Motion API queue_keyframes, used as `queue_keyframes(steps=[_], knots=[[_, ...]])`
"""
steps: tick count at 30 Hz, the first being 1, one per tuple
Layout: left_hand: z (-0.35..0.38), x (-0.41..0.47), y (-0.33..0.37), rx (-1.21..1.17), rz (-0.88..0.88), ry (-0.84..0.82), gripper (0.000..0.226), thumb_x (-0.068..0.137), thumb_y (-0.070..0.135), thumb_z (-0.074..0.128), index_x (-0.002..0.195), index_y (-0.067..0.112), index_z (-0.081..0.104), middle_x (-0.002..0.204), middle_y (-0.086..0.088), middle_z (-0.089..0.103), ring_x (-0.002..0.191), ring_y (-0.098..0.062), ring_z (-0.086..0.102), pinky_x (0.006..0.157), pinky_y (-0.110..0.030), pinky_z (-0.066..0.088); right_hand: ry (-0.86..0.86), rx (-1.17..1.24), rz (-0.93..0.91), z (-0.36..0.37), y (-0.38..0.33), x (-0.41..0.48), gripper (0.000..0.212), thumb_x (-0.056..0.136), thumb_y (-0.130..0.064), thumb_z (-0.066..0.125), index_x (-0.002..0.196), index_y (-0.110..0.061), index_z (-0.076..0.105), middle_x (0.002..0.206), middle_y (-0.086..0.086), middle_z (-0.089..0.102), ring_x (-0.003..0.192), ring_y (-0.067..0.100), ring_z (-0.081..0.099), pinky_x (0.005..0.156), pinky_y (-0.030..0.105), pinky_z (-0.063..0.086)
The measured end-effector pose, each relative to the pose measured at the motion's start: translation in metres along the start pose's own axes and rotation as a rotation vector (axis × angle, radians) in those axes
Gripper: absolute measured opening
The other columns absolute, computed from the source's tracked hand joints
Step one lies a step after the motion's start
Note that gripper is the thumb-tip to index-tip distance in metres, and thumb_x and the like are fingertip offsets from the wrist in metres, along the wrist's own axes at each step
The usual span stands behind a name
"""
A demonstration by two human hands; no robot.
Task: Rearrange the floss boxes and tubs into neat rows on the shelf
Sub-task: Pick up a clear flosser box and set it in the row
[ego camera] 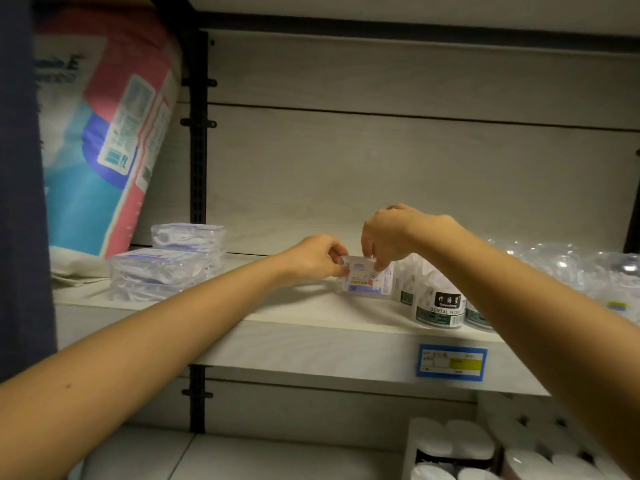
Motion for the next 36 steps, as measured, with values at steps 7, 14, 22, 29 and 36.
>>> queue_keyframes(steps=[7, 14, 22, 29, 36], knots=[[-0.050, -0.071, 0.022, -0.066, 0.123, 0.185, 0.026, 0.087, 0.022, 0.061, 0.112, 0.016, 0.063, 0.111, 0.000, 0.066, 0.102, -0.011, 0.061, 0.090, -0.023, 0.048, 0.552, 0.175, -0.004, -0.025, -0.015, -0.026, 0.041, 0.086, -0.039, 0.057, 0.125, -0.028, 0.052, 0.126, -0.005, 0.059, 0.115, 0.020, 0.054, 0.096, 0.038, 0.044], [-0.136, -0.170, -0.031, -0.224, 0.103, 0.645, 0.017, 0.089, 0.009, 0.055, 0.087, 0.021, 0.067, 0.084, 0.011, 0.066, 0.076, 0.009, 0.059, 0.073, -0.002, 0.045, 0.706, 0.879, -0.117, -0.047, -0.082, -0.044, 0.015, 0.086, -0.031, 0.059, 0.095, -0.025, 0.071, 0.084, -0.010, 0.070, 0.079, 0.006, 0.064, 0.075, 0.023, 0.052], [-0.157, -0.164, -0.091, -0.346, -0.258, 0.563, 0.041, 0.092, 0.019, 0.050, 0.132, 0.009, 0.048, 0.137, -0.007, 0.050, 0.124, -0.016, 0.046, 0.099, -0.021, 0.031, 0.405, 1.143, -0.074, -0.062, -0.143, -0.005, 0.059, 0.078, -0.058, 0.057, 0.113, -0.012, 0.065, 0.109, 0.007, 0.068, 0.095, 0.021, 0.064, 0.088, 0.040, 0.054], [-0.135, -0.176, -0.111, -0.438, -0.385, 0.324, 0.036, 0.096, 0.026, 0.046, 0.130, 0.014, 0.047, 0.116, 0.003, 0.051, 0.100, -0.009, 0.046, 0.087, -0.022, 0.034, 0.307, 1.124, 0.010, -0.056, -0.173, 0.004, 0.065, 0.072, -0.060, 0.062, 0.116, -0.012, 0.061, 0.114, 0.003, 0.065, 0.101, 0.019, 0.060, 0.092, 0.035, 0.050], [-0.136, -0.178, -0.106, -0.520, -0.226, 0.351, 0.031, 0.097, 0.017, 0.044, 0.128, 0.019, 0.049, 0.108, 0.015, 0.054, 0.100, 0.003, 0.053, 0.088, -0.015, 0.039, 0.432, 1.222, 0.020, -0.054, -0.174, 0.005, 0.061, 0.071, -0.047, 0.072, 0.122, -0.020, 0.053, 0.114, -0.008, 0.059, 0.088, 0.007, 0.061, 0.082, 0.030, 0.053]])
Point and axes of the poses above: each hand's wrist, its own x-axis towards the middle knuckle, its own z-axis out of the palm, y = z × x, the point moved 3 cm from there along x, towards the middle knuckle
